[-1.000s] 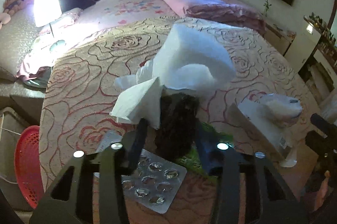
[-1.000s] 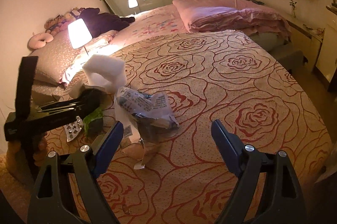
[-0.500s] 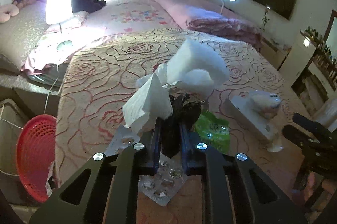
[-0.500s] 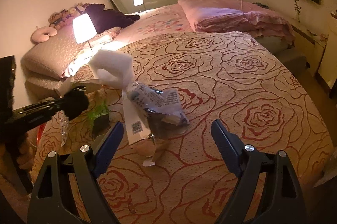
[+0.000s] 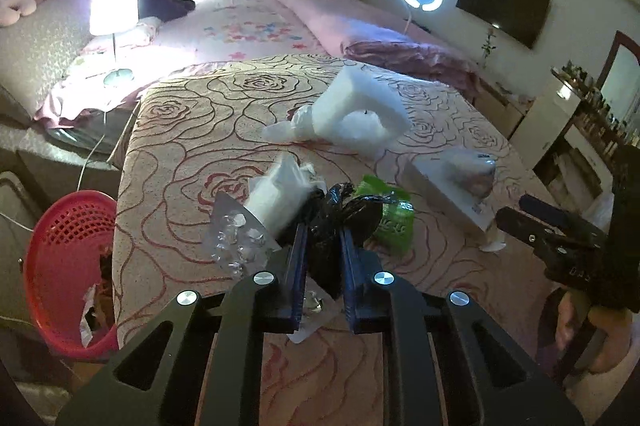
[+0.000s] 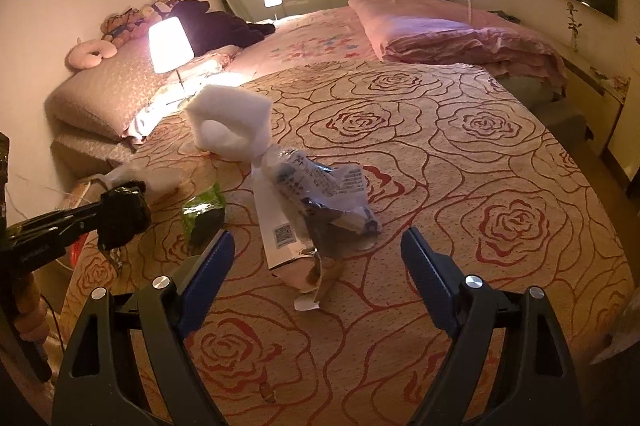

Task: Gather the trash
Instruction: 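Grasp the black bag with white tissue using the left tool, then lift the black bag off the bed with the left tool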

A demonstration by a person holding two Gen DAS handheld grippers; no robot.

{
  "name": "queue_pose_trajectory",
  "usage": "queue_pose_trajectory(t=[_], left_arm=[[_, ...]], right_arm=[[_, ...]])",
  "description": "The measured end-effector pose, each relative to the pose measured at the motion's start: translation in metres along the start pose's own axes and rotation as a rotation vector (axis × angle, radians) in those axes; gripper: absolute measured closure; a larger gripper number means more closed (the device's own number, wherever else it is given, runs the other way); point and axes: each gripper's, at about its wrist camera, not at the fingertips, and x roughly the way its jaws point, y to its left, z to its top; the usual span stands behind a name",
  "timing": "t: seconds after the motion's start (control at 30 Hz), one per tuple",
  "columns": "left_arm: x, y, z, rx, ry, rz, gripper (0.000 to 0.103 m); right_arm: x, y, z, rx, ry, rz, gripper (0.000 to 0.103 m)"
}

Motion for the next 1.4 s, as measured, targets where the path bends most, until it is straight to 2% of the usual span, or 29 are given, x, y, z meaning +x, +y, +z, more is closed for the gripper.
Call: queue_pose_trajectory(t=[0.13, 0.23, 0.3, 0.37, 0.6, 0.8, 0.9, 1.17, 1.23, 1.27, 1.4], left_arm=[[0.001, -0.003, 0.0, 0.01, 0.009, -0.023, 0.085], [0.001, -0.009, -0.001, 0.029, 0.004, -0.034, 0.07], [0.001, -0.016, -0.001, 0.047, 0.0, -0.031, 0.053], [0.004, -0.021, 0.0, 0.062, 0.002, -0.021, 0.051], [0.006, -0.034, -0.004, 0.102, 0.014, -0.014, 0.051], [-0.006, -0.035, -0.021, 0.093, 0.021, -0.066, 0.051], [0.005, -0.037, -0.025, 0.096, 0.051, -0.038, 0.051], [0.042, -0.042, -0.015, 0.11, 0.119, -0.027, 0.052], [0.048, -0.045, -0.015, 0.113, 0.132, -0.029, 0.061], [0.049, -0.046, -0.017, 0.115, 0.141, -0.033, 0.072], [0.039, -0.046, -0.018, 0.108, 0.122, -0.049, 0.076]], right_arm=[[-0.001, 0.0, 0.001, 0.001, -0.004, 0.003, 0.021], [-0.001, -0.002, 0.0, 0.008, -0.003, 0.004, 0.021], [0.0, -0.002, 0.0, 0.011, 0.0, 0.005, 0.021], [0.0, -0.003, 0.0, 0.012, 0.001, 0.007, 0.021], [-0.002, -0.005, 0.001, 0.024, -0.006, 0.001, 0.021], [-0.002, -0.007, 0.001, 0.027, -0.007, 0.005, 0.021], [0.0, -0.006, 0.001, 0.024, -0.001, 0.01, 0.021], [0.0, -0.005, 0.001, 0.023, 0.001, 0.011, 0.021], [0.001, -0.006, 0.0, 0.023, 0.002, 0.01, 0.021], [0.001, -0.006, 0.001, 0.024, 0.002, 0.009, 0.021], [0.0, -0.009, 0.001, 0.031, -0.002, 0.007, 0.021]])
